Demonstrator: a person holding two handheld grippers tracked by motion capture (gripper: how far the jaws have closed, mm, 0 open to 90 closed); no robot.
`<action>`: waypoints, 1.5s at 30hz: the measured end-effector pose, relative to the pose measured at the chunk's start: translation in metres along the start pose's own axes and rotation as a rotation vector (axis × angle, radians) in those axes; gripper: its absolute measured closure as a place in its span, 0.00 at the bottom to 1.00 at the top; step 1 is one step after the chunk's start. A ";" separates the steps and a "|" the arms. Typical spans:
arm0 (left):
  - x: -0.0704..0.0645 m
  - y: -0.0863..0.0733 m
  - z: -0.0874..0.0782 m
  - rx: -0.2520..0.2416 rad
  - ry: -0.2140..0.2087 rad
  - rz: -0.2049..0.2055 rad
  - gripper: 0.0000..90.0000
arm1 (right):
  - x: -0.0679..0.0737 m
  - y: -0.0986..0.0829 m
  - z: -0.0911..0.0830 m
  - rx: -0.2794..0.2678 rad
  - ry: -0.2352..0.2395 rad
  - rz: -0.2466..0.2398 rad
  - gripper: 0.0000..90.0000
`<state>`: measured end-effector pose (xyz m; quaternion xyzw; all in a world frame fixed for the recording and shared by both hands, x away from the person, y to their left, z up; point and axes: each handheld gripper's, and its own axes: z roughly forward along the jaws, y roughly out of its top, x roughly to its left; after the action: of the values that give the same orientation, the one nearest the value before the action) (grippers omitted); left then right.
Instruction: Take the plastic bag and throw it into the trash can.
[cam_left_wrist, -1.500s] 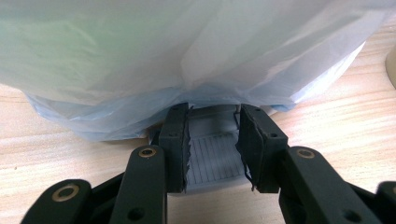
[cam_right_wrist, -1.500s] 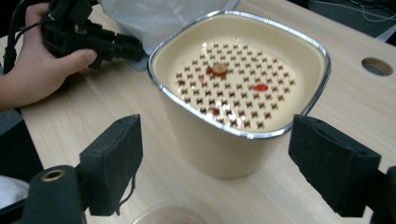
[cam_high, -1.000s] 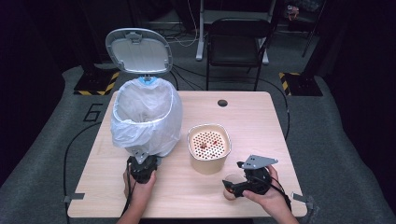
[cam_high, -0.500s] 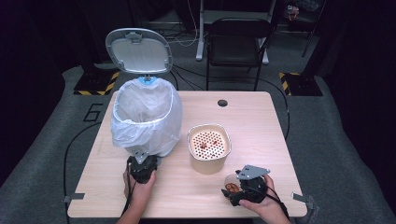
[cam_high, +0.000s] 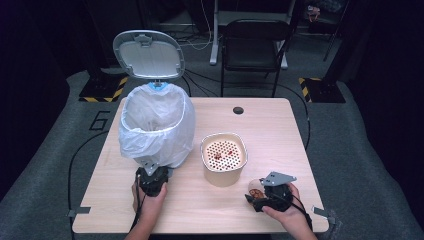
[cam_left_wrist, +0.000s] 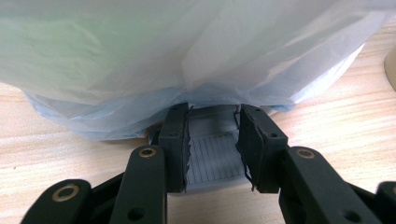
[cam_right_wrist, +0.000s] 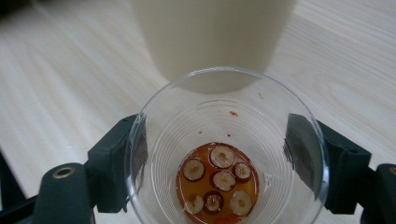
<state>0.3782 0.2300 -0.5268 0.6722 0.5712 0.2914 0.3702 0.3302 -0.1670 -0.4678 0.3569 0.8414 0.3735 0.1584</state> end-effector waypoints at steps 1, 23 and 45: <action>0.000 0.000 0.000 0.001 -0.001 0.000 0.71 | -0.005 0.000 0.000 0.002 -0.008 0.007 0.24; 0.000 0.000 0.000 0.001 0.001 0.001 0.71 | -0.091 -0.001 0.000 -0.017 -0.152 0.188 0.22; 0.000 0.000 0.000 0.001 0.001 -0.001 0.71 | -0.074 0.057 -0.023 -0.128 -0.095 0.132 0.37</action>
<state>0.3782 0.2299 -0.5267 0.6720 0.5716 0.2914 0.3698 0.3971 -0.2051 -0.4101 0.4181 0.7821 0.4185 0.1957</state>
